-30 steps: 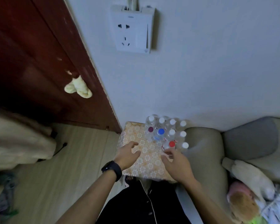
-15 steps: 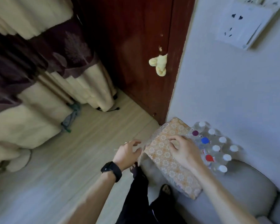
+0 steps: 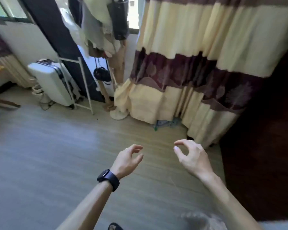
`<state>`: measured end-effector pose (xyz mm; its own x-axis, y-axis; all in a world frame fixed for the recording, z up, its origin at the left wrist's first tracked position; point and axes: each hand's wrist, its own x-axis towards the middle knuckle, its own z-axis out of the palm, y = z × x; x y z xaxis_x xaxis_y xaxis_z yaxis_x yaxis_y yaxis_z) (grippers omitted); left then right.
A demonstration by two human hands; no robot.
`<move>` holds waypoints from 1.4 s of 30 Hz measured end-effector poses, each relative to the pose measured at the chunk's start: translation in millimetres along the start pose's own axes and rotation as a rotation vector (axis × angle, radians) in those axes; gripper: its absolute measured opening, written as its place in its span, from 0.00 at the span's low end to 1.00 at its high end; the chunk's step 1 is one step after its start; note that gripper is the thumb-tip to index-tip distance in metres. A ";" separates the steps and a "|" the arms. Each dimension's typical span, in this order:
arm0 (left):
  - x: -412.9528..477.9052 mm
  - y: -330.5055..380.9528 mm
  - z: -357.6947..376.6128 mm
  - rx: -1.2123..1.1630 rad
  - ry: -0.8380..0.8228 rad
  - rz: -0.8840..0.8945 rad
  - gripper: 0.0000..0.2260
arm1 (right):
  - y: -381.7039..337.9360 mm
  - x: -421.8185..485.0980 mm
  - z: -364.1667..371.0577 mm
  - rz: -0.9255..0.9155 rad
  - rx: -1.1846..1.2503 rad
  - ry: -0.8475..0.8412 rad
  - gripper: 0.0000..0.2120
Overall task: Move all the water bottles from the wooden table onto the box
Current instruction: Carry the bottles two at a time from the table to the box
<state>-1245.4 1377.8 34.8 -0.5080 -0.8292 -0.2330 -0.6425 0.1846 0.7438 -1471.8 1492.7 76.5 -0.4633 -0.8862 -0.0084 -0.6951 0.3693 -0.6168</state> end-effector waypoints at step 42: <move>34.3 -436.9 -822.2 0.104 1.180 -0.511 0.15 | -893.8 384.7 511.8 -1.141 0.149 -0.416 0.19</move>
<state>-510.4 834.9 217.0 0.5850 -0.7696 0.2559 -0.6810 -0.2947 0.6704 -747.4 678.5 221.8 0.6011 -0.7126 0.3618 -0.5052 -0.6896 -0.5189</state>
